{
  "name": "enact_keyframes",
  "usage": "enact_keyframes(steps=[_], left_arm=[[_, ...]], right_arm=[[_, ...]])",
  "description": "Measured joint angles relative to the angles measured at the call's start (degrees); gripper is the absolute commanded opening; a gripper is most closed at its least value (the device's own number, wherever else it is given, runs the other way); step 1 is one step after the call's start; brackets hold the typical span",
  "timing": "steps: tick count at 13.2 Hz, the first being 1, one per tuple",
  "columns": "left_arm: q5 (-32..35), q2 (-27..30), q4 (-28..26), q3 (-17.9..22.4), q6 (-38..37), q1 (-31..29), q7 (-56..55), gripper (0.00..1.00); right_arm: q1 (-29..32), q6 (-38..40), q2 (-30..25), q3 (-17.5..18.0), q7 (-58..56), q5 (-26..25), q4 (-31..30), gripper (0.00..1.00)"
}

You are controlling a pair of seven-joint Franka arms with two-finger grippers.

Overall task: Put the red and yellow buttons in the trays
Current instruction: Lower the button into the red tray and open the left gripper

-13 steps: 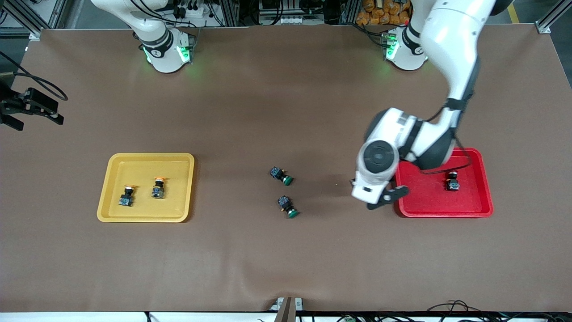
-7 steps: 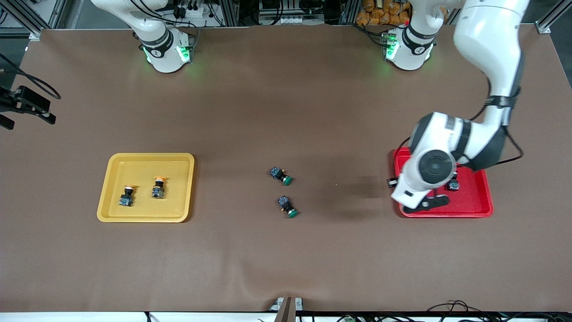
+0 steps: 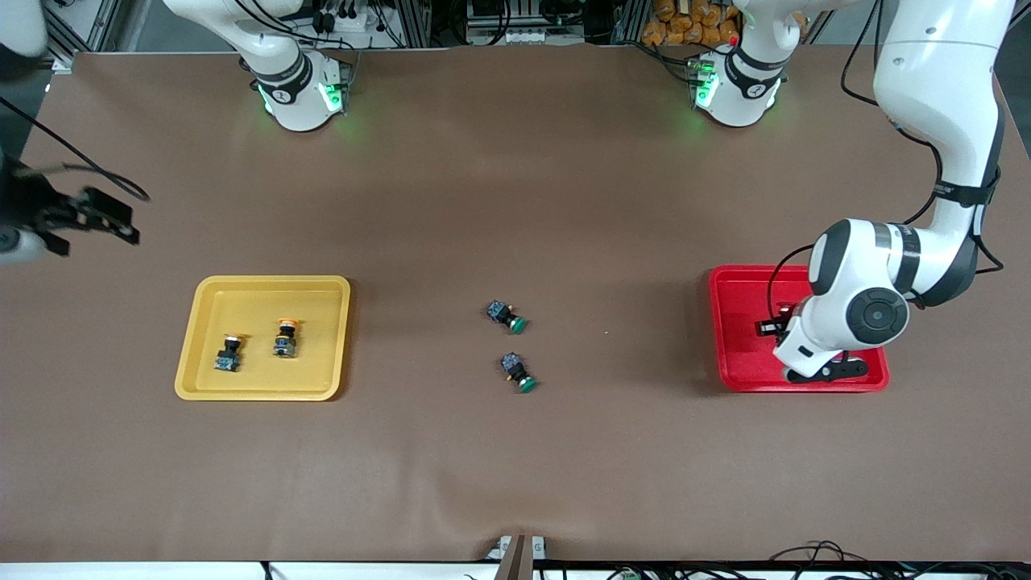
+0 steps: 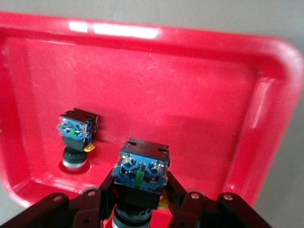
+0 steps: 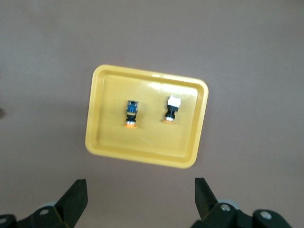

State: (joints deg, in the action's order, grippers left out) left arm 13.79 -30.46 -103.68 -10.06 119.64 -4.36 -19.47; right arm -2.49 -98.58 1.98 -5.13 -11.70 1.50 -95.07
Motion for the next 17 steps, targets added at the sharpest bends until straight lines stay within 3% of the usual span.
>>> enact_keyframes(steps=[3, 4, 5, 6, 13, 17], left_arm=[[0.0, -1.3, -3.9, -0.1, 6.5, -0.5, 0.0, 0.0], [0.0, -1.7, -4.2, -0.1, 7.2, -0.5, 0.0, 0.22], [0.0, -1.8, -4.3, -0.1, 7.5, -0.5, 0.0, 0.74], [0.0, -1.9, -4.3, -0.1, 7.5, -0.5, 0.0, 1.0], [0.0, 1.0, -2.3, -0.3, 7.1, -0.7, 0.0, 1.0], [0.0, 7.8, 1.2, -2.3, -1.7, -0.7, 1.5, 1.0]], right_arm=[[0.2, -0.8, -0.5, -0.6, 0.0, -0.2, -1.5, 1.0], [0.2, -0.9, -0.9, -0.7, 0.0, -0.3, -1.5, 1.0], [0.3, -0.9, -1.3, -0.9, -0.1, -0.3, -1.5, 1.0], [0.4, -0.9, -1.5, -0.9, -0.2, -0.3, -1.5, 1.0], [0.5, -1.0, -1.7, -1.0, -3.2, -0.4, -1.7, 1.0], [0.5, -1.0, -1.8, -1.0, -3.4, -0.4, -1.7, 1.0]])
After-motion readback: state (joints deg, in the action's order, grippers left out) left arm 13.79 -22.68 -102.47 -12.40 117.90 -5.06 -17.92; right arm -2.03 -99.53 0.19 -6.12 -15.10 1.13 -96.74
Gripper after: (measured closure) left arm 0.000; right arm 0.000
